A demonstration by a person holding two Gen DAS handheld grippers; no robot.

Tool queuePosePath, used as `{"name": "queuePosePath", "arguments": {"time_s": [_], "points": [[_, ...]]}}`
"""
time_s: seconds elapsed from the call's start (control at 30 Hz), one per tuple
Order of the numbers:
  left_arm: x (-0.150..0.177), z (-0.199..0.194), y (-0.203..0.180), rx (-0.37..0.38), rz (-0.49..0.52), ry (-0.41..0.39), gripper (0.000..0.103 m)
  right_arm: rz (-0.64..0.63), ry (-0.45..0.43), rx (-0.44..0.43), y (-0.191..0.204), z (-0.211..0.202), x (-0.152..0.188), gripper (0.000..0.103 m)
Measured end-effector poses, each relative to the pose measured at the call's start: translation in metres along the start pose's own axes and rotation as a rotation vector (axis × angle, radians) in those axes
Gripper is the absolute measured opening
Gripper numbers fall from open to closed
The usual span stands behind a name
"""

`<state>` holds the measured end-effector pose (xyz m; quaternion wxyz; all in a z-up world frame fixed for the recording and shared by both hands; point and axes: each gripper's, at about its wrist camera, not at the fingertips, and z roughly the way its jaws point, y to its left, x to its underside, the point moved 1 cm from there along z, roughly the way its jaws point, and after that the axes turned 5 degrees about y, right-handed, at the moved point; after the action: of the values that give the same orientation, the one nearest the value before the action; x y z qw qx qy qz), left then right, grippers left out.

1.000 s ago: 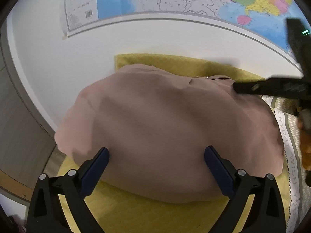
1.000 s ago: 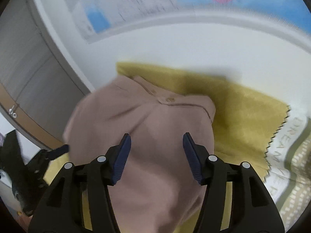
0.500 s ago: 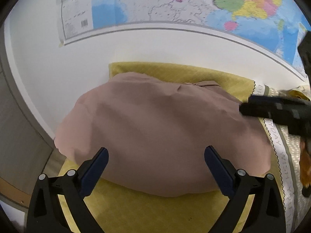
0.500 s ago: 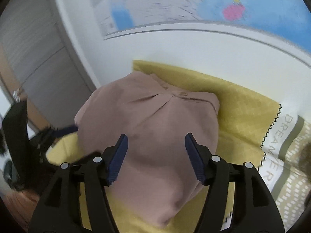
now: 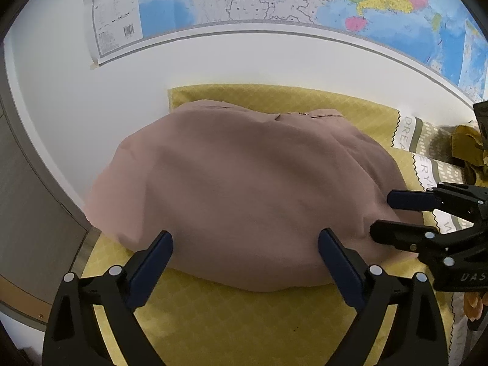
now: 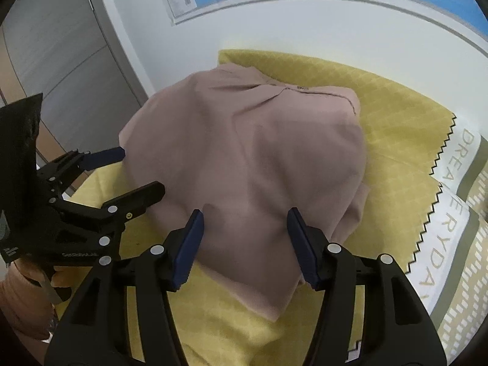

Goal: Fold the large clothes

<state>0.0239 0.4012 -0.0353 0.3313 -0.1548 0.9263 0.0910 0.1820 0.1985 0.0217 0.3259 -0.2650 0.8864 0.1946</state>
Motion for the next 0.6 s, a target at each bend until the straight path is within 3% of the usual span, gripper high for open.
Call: {"name": "queuePosePath", "arguments": {"time_s": [0.2, 0.43, 0.6], "points": [[0.001, -0.012, -0.003, 0.002, -0.006, -0.021, 0.093, -0.016, -0.019, -0.003, 0.009, -0.008, 0.005, 0.056], [-0.009, -0.018, 0.01, -0.048, -0.024, -0.045, 0.093, -0.061, 0.035, 0.042, 0.018, 0.008, 0.015, 0.058], [-0.035, -0.017, 0.03, -0.062, -0.047, -0.066, 0.092, -0.043, -0.018, -0.015, 0.019, -0.015, 0.004, 0.057]]}}
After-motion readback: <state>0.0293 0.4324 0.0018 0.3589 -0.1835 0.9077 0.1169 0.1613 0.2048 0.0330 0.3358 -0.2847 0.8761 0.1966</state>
